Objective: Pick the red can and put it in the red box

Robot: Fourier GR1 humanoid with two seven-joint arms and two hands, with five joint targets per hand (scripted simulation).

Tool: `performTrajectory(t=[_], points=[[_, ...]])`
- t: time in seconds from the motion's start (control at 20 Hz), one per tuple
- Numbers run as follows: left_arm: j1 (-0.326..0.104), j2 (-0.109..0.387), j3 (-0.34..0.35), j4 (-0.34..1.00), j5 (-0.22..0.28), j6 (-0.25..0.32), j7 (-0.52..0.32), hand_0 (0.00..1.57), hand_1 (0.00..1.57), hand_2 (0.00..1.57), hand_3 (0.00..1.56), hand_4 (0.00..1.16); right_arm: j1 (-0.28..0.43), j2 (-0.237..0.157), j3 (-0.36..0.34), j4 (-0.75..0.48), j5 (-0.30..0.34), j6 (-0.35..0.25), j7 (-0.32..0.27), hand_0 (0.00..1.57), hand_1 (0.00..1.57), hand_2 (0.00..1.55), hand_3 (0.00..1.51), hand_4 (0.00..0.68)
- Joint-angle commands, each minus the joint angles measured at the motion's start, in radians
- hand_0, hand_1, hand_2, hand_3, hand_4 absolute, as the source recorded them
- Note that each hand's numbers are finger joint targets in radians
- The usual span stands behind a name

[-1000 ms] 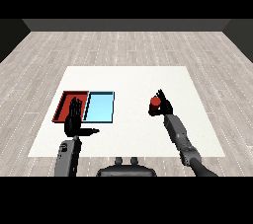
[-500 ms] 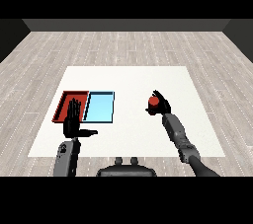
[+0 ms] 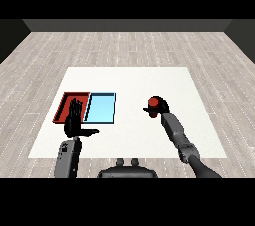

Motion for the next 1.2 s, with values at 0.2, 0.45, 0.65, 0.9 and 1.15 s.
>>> performTrajectory(t=[0.2, 0.45, 0.65, 0.9, 1.15], points=[[-0.013, 0.021, 0.027, -0.029, 0.049, -0.02, 0.048, 0.0, 0.0, 0.0, 0.0, 0.0, -0.016, -0.017, 0.014, 0.038, 0.038, -0.003, 0.009, 1.53, 1.53, 1.47, 1.41, 0.546], [-0.001, -0.018, -0.025, -0.023, -0.014, 0.026, 0.041, 0.0, 0.0, 0.0, 0.0, 0.0, -0.036, -0.01, -0.001, 0.063, 0.044, -0.024, -0.039, 1.55, 1.55, 1.47, 1.41, 0.558], [-0.075, -0.013, -0.006, 0.017, -0.006, 0.038, 0.058, 0.0, 0.0, 0.0, 0.0, 0.0, 0.001, 0.024, 0.011, -0.152, 0.012, -0.071, 0.037, 1.54, 1.54, 1.47, 1.39, 0.581], [-0.01, 0.022, 0.013, 0.005, 0.025, -0.025, 0.023, 0.0, 0.0, 0.0, 0.0, 0.0, 0.042, -0.029, 0.004, -0.305, -0.019, -0.03, 0.088, 1.54, 1.54, 1.46, 1.38, 0.582], [0.024, -0.042, -0.084, -0.017, -0.067, 0.048, 0.008, 0.0, 0.0, 0.0, 0.0, 0.0, 0.201, -0.004, 0.062, -0.604, -0.02, -0.059, 0.16, 1.52, 1.52, 1.46, 1.38, 0.608]])
